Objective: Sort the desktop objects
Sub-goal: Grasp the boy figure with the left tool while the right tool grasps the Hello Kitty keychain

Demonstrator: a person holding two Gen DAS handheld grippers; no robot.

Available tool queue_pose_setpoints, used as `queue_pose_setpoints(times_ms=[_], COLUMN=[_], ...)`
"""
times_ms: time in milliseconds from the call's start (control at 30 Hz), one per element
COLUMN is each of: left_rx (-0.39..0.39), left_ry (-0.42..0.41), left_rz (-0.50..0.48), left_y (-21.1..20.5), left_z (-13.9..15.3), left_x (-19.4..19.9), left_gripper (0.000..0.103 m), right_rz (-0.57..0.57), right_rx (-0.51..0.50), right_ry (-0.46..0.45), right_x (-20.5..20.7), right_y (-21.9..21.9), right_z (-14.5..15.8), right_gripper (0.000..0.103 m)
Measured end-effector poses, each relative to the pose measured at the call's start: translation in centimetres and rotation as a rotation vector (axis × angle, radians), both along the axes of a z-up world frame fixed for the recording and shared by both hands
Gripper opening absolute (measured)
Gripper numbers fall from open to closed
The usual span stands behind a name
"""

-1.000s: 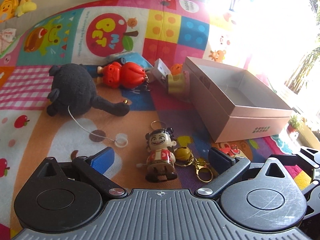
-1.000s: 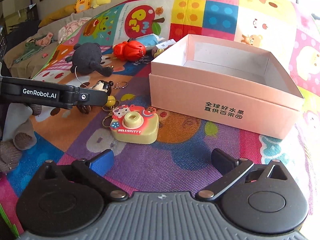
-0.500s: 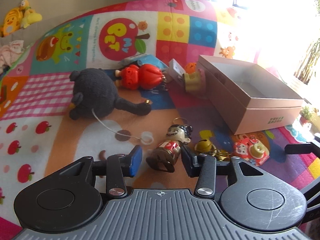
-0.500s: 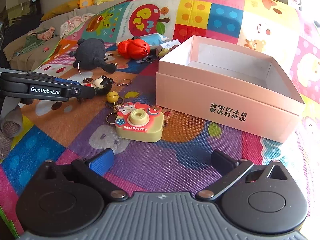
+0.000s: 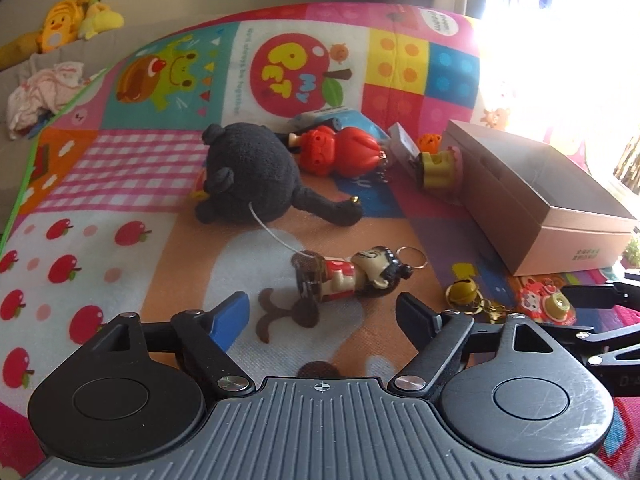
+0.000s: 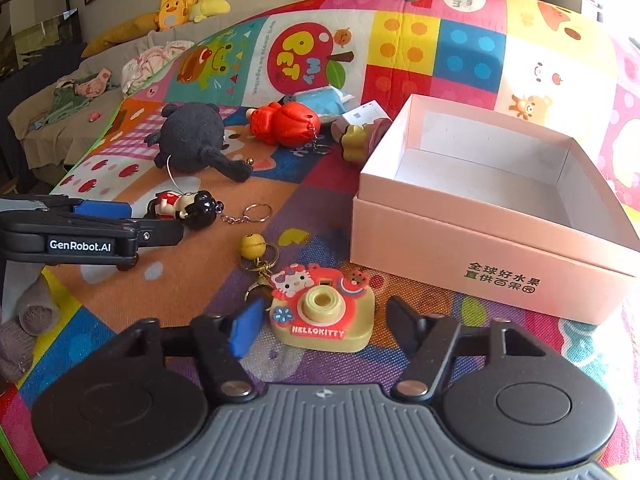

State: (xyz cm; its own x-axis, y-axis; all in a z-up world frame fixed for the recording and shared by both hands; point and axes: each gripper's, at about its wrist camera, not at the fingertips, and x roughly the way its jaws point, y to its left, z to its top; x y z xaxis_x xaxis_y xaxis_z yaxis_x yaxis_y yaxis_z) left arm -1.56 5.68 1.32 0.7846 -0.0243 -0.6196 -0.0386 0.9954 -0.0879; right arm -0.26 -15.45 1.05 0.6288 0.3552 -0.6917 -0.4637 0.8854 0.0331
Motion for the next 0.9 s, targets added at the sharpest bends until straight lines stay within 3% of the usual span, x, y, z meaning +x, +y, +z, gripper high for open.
queue_pose_setpoints(times_ms=[100,200,333,500,633,767,833,900], left_rx=[-0.001,-0.001,-0.010,-0.021,-0.055,-0.066,-0.068,-0.075], left_ry=[-0.020,-0.014,0.003,0.011,0.016,0.013,0.012,0.010], left_rz=[-0.048,-0.060,-0.056,-0.054,-0.050,-0.052,-0.054,-0.053], left_y=[-1.1,-1.7,-2.1,-2.1,-1.3,-1.0,-0.9,-0.8], left_z=[0.3,0.1,-0.6,-0.9,-1.0,-1.0,-1.0,-1.0], left_x=[-0.1,0.2,0.6,0.7,0.5,0.5,0.4,0.3], left_gripper=[0.096,0.097,0.100,0.102,0.103,0.103,0.103,0.103], right_rz=[-0.030,-0.165,-0.364,-0.494,-0.389,-0.268,-0.226,-0.229], right_rx=[-0.007,0.011,0.075,0.141,0.071,0.023,-0.001,-0.071], right_ry=[-0.055,-0.156,-0.233,-0.142,-0.131,-0.195,-0.255,-0.374], right_x=[-0.7,-1.1,-0.3,4.9,7.2,6.7,5.9,4.1], right_y=[-2.4,-6.3,-11.2,-14.2,-11.7,-8.1,-6.9,-5.6], right_z=[1.3,3.4,5.2,4.2,3.1,3.6,4.1,4.7], right_gripper=[0.070,0.086,0.099,0.101,0.098,0.097,0.097,0.097])
